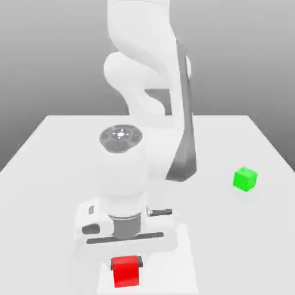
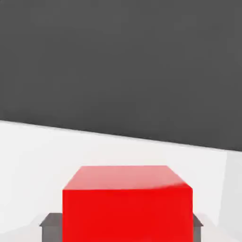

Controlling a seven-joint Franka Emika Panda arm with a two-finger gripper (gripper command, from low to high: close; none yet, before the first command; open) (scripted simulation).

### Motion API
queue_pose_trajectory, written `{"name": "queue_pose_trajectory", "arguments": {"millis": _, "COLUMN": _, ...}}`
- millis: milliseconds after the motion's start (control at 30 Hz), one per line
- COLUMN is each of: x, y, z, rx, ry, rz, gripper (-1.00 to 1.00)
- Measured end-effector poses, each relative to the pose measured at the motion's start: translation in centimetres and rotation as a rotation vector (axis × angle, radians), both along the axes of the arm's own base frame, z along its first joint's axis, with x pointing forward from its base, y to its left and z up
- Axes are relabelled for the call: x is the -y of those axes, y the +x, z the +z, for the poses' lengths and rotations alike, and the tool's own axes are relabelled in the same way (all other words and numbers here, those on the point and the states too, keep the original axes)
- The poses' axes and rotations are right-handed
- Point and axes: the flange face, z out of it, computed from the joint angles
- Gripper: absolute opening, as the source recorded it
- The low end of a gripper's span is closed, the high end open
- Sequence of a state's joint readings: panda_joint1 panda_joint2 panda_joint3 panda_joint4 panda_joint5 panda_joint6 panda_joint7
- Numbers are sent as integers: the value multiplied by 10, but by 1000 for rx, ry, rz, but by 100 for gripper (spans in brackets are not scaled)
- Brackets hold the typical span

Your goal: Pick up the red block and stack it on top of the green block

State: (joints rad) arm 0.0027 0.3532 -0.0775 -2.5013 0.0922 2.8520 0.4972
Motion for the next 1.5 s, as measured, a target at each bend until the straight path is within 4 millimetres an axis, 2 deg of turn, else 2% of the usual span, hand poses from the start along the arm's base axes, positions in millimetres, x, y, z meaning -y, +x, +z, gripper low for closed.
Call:
{"name": "queue_pose_trajectory", "arguments": {"millis": 167, "x": -2, "y": 0, "z": 52, "rx": 0, "ry": 2, "rz": 1, "gripper": -100}}
{"name": "queue_pose_trajectory", "arguments": {"millis": 233, "x": -36, "y": -5, "z": 64, "rx": 2, "ry": 26, "rz": 30, "gripper": -100}}
{"name": "queue_pose_trajectory", "arguments": {"millis": 333, "x": -104, "y": -22, "z": 75, "rx": 1, "ry": 66, "rz": 100, "gripper": -100}}
{"name": "queue_pose_trajectory", "arguments": {"millis": 433, "x": -176, "y": -52, "z": 86, "rx": -6, "ry": 97, "rz": 194, "gripper": -100}}
{"name": "queue_pose_trajectory", "arguments": {"millis": 533, "x": -230, "y": -88, "z": 95, "rx": -14, "ry": 116, "rz": 262, "gripper": -100}}
{"name": "queue_pose_trajectory", "arguments": {"millis": 633, "x": -268, "y": -127, "z": 102, "rx": -22, "ry": 124, "rz": 312, "gripper": -100}}
{"name": "queue_pose_trajectory", "arguments": {"millis": 833, "x": -323, "y": -214, "z": 109, "rx": -32, "ry": 105, "rz": 417, "gripper": -100}}
{"name": "queue_pose_trajectory", "arguments": {"millis": 967, "x": -343, "y": -276, "z": 107, "rx": -28, "ry": 70, "rz": 495, "gripper": -100}}
{"name": "queue_pose_trajectory", "arguments": {"millis": 1100, "x": -348, "y": -333, "z": 101, "rx": -9, "ry": 20, "rz": 566, "gripper": -100}}
{"name": "queue_pose_trajectory", "arguments": {"millis": 1133, "x": -347, "y": -342, "z": 98, "rx": -3, "ry": 6, "rz": 575, "gripper": -100}}
{"name": "queue_pose_trajectory", "arguments": {"millis": 1200, "x": -345, "y": -345, "z": 90, "rx": 7, "ry": -22, "rz": 579, "gripper": -100}}
{"name": "queue_pose_trajectory", "arguments": {"millis": 1500, "x": -336, "y": -338, "z": 56, "rx": 22, "ry": -109, "rz": 569, "gripper": -100}}
